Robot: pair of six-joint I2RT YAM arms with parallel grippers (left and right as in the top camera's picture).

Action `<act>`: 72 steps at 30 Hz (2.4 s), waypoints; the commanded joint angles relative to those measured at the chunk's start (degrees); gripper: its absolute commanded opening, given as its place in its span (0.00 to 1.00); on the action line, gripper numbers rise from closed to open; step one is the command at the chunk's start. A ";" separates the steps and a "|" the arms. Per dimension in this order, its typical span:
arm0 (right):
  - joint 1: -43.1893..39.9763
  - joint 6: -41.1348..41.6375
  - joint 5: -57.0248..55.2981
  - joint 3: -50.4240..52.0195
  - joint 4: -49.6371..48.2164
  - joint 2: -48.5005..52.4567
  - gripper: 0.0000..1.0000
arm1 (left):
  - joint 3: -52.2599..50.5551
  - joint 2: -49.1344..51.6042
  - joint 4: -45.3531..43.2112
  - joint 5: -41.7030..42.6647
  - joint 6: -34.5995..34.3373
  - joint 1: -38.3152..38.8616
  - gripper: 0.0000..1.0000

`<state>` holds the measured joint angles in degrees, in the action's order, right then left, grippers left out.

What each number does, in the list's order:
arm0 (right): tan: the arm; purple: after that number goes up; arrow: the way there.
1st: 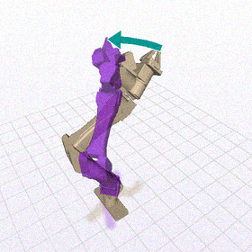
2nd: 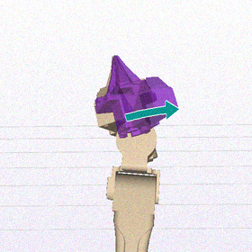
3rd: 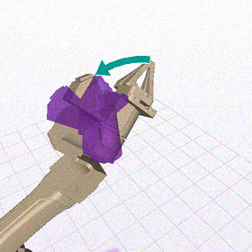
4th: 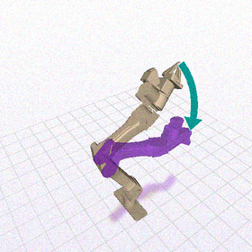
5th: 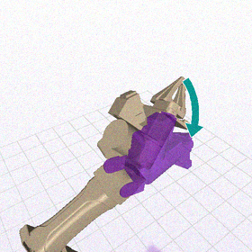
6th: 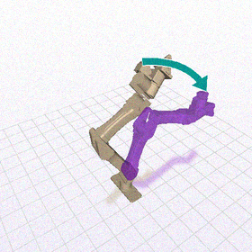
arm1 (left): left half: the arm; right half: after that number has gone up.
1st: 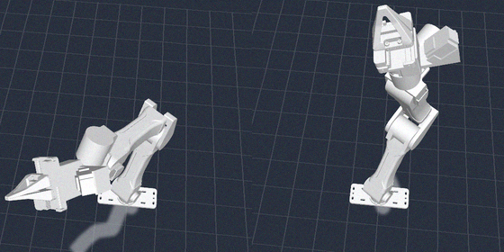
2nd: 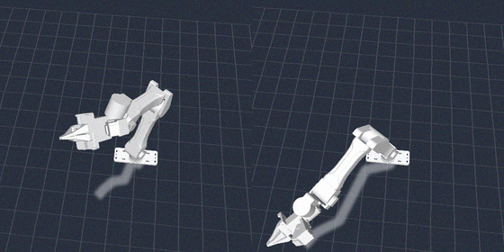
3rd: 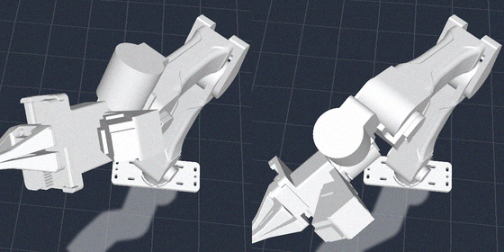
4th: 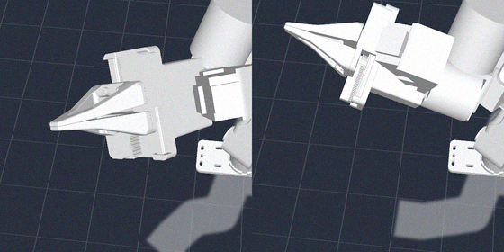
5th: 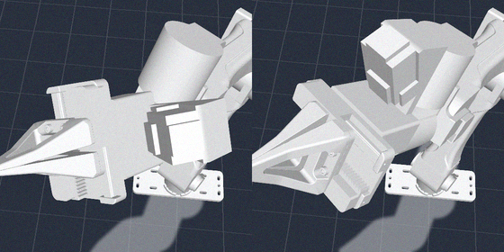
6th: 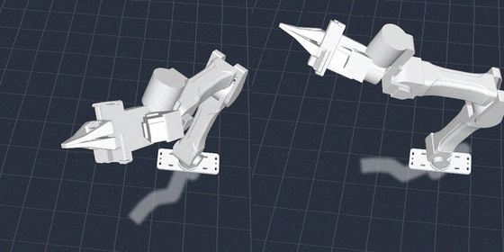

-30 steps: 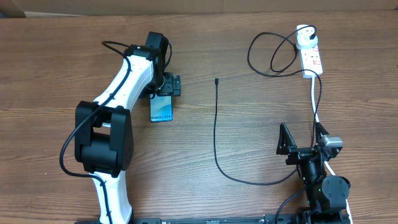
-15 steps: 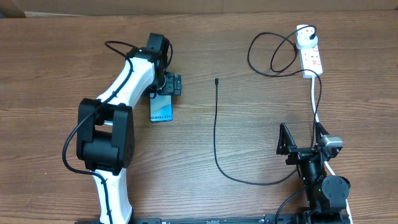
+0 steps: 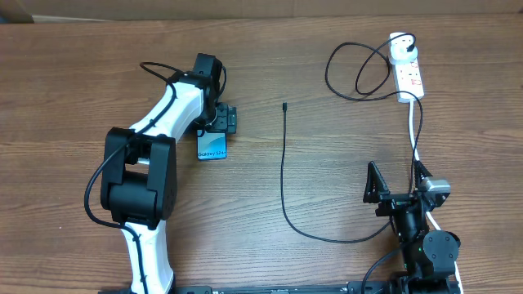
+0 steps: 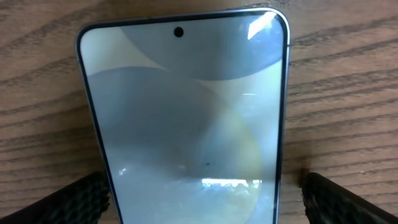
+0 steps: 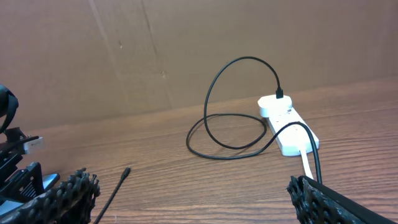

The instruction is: Plug charger to phone and switch on socket

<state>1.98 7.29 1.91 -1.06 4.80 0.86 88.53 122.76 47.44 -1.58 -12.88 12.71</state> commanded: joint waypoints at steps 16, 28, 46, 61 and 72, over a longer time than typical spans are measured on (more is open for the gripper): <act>0.31 0.11 -0.37 0.61 -0.13 -0.26 1.00 | -3.48 0.90 -2.29 -0.31 1.33 -0.74 0.88; 0.31 0.11 -0.37 0.61 -0.13 -0.24 1.00 | -3.54 0.90 -2.84 -0.31 1.33 -0.68 0.88; 0.31 0.11 -0.37 0.61 -0.13 -0.24 1.00 | -3.54 0.90 -2.67 -0.28 1.31 -0.68 0.88; 0.31 0.11 -0.37 0.61 -0.13 -0.24 1.00 | -3.65 0.92 -2.54 -0.28 1.33 -0.68 0.89; 0.31 0.11 -0.37 0.61 -0.13 -0.26 1.00 | -3.65 0.92 -2.54 -0.31 1.33 -0.68 0.89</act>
<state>1.98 7.29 1.91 -1.06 4.82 0.86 86.91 122.37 44.88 -1.96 -12.88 12.27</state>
